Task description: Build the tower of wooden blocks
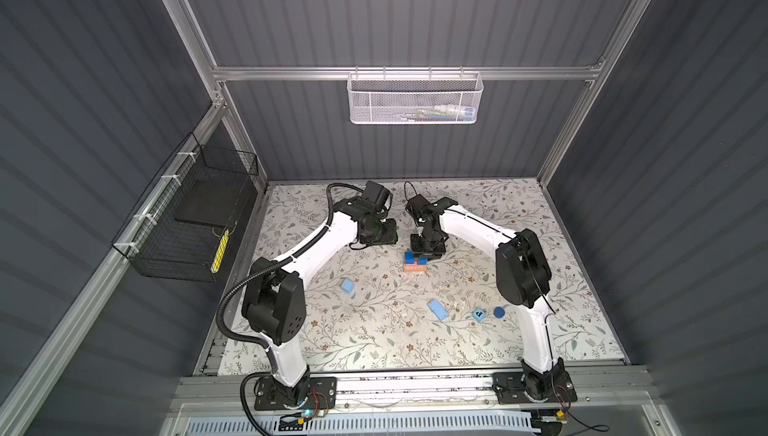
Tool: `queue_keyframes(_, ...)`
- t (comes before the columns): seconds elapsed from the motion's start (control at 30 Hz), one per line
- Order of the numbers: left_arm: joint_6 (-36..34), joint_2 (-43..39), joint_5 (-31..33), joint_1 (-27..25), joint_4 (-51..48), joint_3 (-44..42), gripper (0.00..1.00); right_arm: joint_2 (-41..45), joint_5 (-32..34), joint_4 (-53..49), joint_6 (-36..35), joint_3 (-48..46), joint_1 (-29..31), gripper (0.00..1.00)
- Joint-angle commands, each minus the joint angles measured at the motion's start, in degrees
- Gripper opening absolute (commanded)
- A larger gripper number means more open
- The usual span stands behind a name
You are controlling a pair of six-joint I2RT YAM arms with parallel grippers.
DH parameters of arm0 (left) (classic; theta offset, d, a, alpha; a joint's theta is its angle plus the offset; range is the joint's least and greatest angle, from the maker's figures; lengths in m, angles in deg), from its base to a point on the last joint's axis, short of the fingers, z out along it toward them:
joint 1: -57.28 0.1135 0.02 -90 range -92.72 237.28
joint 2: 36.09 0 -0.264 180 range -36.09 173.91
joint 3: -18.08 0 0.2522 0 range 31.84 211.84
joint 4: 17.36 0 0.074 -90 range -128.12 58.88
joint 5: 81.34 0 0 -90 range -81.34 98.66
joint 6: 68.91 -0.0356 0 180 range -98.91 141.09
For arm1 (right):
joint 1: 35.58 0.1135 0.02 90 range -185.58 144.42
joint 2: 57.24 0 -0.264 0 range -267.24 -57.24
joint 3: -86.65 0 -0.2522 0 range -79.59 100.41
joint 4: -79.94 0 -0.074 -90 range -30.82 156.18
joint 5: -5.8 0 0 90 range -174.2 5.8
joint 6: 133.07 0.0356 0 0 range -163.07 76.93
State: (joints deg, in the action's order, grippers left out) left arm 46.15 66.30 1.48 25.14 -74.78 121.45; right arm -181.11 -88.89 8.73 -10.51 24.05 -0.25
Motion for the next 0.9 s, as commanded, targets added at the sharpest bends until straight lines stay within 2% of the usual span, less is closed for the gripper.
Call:
queue_keyframes(0.0,0.42,0.01,-1.08,0.33,-0.73,-0.48,0.49,2.58,0.97,-1.60,0.48,0.18,-0.04,0.47)
queue_keyframes(0.57,0.77,-0.17,-2.57,0.32,-0.24,-1.00,0.48,5.91,1.26,-1.72,1.36,-1.10,-0.05,0.50)
queue_keyframes(0.87,1.39,0.98,-6.32,0.22,1.28,-1.49,0.53,11.49,1.09,1.56,2.42,-5.64,-0.15,0.54)
